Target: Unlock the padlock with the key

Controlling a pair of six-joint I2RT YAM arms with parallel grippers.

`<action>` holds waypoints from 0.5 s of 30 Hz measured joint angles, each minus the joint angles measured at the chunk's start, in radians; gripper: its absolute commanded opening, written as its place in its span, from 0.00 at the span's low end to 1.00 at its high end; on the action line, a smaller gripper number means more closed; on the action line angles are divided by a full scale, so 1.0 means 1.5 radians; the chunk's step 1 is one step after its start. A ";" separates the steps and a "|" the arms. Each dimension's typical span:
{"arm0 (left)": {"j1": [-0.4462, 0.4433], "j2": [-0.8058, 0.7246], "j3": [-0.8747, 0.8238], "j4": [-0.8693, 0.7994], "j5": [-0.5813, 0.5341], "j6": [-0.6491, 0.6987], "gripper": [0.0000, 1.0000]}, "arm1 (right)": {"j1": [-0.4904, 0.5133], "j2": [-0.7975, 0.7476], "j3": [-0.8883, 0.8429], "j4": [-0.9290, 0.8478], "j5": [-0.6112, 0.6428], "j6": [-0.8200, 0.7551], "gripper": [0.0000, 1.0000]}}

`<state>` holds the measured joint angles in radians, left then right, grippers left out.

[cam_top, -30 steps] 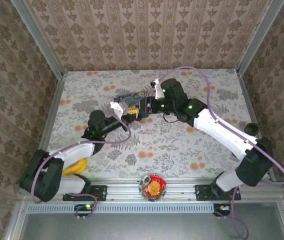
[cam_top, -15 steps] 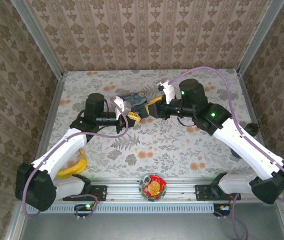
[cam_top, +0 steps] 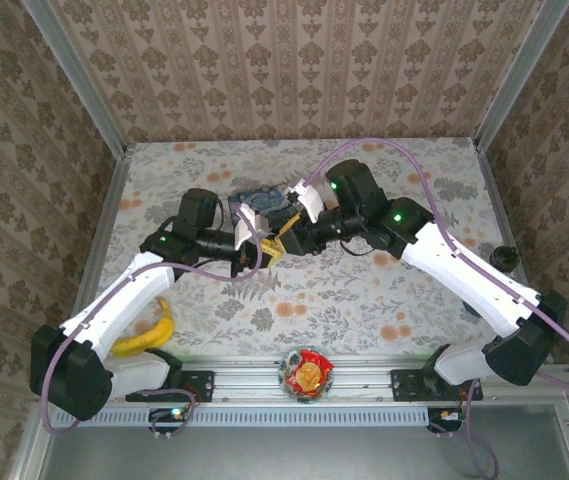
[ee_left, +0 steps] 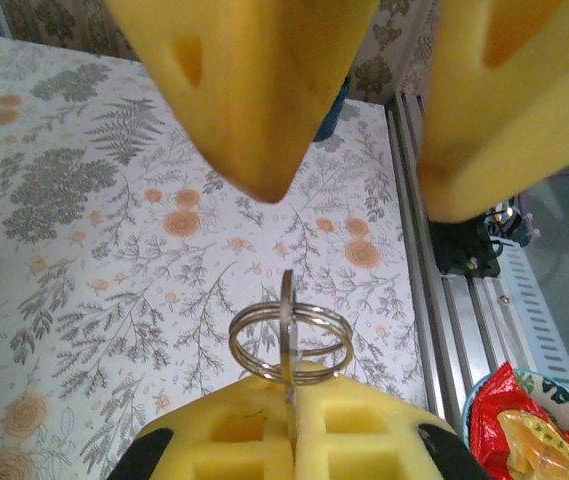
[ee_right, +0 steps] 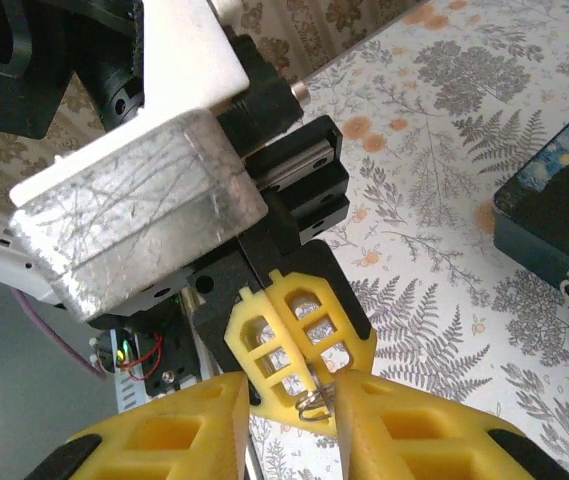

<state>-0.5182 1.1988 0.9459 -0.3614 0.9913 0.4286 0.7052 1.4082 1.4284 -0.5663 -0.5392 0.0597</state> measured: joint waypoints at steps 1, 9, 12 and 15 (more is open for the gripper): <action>0.000 0.000 0.000 -0.004 0.000 0.002 0.00 | 0.000 0.004 0.001 -0.001 -0.003 -0.003 0.28; -0.008 0.000 0.004 -0.013 0.000 0.013 0.00 | 0.000 0.027 0.003 -0.014 -0.019 -0.011 0.23; -0.008 0.000 0.004 -0.019 0.000 0.014 0.00 | 0.000 0.032 0.006 -0.015 -0.028 -0.015 0.20; -0.008 0.000 0.004 -0.023 0.000 0.014 0.00 | 0.000 0.035 0.007 -0.014 -0.032 -0.019 0.18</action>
<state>-0.5301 1.1984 0.9516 -0.3962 0.9913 0.4500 0.7052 1.4601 1.4391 -0.5880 -0.5873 0.0319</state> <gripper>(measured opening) 0.048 0.186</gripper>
